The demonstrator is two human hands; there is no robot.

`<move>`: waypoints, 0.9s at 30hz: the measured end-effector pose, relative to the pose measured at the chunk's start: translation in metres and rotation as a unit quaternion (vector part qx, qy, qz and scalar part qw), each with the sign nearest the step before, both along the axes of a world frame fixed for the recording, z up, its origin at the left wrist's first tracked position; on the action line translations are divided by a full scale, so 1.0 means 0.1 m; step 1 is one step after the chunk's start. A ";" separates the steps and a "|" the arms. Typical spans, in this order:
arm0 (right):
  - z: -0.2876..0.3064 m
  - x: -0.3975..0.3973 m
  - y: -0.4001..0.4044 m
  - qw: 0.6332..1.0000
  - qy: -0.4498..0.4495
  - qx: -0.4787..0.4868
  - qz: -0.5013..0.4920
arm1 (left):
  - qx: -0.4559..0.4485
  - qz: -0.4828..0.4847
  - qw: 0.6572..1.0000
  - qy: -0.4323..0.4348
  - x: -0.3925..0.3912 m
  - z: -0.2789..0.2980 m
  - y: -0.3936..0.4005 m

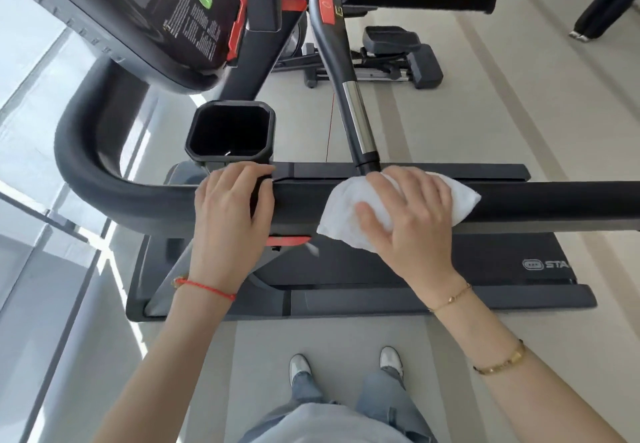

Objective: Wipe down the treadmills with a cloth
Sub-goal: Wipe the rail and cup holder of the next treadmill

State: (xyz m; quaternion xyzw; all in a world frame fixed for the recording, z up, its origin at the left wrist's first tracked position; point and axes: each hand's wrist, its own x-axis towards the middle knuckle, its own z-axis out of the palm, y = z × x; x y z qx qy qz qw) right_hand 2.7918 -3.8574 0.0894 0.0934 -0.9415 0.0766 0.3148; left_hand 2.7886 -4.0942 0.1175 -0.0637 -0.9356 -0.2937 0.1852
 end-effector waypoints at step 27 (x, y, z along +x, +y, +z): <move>-0.03 0.25 3.39 0.990 -0.016 -0.118 -0.075 | -0.118 -0.071 0.990 -0.025 0.08 -0.05 3.53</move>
